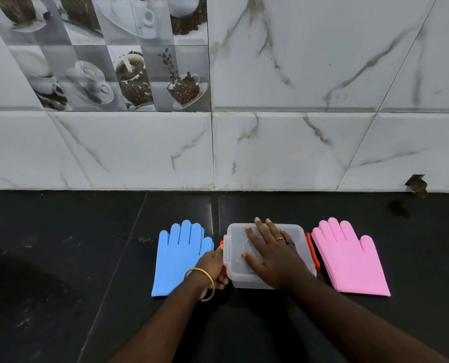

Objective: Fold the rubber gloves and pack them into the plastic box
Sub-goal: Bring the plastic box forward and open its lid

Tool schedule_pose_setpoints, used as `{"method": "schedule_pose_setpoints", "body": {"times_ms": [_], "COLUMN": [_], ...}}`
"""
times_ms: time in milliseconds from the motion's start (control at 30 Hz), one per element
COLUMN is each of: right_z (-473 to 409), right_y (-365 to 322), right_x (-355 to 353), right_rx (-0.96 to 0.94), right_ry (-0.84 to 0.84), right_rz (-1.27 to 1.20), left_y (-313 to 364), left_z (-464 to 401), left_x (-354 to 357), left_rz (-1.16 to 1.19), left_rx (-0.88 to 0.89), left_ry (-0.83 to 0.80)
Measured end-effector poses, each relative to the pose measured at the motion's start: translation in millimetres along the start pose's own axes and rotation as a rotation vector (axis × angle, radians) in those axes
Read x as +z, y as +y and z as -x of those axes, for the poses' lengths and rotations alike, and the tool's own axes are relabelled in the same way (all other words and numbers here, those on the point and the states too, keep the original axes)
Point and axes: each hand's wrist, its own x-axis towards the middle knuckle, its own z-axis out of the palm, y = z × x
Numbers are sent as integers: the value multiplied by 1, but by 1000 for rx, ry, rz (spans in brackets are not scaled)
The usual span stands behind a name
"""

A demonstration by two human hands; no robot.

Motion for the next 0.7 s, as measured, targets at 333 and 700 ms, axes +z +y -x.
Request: {"method": "schedule_pose_setpoints", "body": {"times_ms": [333,700], "right_z": [0,-5], "right_y": [1,5], "right_x": [0,-14], "right_rx": [1,-47], "right_ry": [-3,-51], "right_rz": [13,-68], "left_y": [27,51], "left_z": [27,49], "left_x": [-10,43], "left_rz": [-202,-956], "left_rx": [-105,786], "left_ry": [-12,193]}}
